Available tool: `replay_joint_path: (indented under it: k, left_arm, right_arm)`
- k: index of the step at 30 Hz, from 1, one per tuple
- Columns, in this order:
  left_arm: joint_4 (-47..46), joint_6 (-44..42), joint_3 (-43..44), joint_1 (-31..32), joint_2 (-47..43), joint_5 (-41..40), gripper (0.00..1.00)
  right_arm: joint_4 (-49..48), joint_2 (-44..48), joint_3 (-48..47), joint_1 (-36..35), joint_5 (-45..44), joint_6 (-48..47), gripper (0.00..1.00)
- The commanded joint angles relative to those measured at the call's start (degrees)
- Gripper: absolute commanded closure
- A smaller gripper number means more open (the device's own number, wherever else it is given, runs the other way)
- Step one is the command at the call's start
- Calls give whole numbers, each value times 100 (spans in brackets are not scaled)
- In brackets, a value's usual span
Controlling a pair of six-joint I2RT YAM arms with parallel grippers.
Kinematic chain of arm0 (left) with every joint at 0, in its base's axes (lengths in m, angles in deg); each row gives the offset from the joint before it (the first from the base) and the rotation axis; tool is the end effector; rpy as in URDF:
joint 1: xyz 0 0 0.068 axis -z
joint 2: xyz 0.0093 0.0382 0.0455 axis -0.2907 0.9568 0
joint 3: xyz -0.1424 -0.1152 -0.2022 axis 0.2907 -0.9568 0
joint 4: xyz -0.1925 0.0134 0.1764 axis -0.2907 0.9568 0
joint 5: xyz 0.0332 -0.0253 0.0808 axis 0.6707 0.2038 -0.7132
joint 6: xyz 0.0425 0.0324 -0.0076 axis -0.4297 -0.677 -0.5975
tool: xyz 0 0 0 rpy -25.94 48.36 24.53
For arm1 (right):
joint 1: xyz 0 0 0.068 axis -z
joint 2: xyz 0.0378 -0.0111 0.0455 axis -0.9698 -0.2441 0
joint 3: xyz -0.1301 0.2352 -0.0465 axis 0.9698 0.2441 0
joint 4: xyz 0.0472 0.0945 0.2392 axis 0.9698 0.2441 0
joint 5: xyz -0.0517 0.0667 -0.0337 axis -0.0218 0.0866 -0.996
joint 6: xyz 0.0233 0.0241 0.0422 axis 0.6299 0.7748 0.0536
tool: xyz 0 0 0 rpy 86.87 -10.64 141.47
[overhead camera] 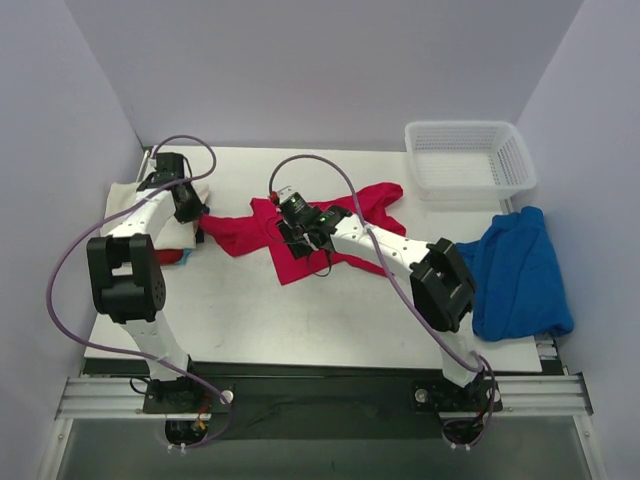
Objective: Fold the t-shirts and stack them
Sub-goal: Flatten out the tshirt
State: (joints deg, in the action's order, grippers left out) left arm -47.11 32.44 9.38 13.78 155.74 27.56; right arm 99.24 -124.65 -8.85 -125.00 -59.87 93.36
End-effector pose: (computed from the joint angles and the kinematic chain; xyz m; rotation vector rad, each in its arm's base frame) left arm 0.4020 0.0243 0.2311 -0.6721 2.4336 -0.0771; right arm 0.3062 0.3477 0.2512 -0.7121 2.1864 0.4084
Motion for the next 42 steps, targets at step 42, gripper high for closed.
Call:
replay_joint_path:
  k: [42]
  left_arm:
    - [-170,-75,-156,-58,-81,133,100]
  right_arm:
    - [646,-1550,-570,-431,1105,-323,87]
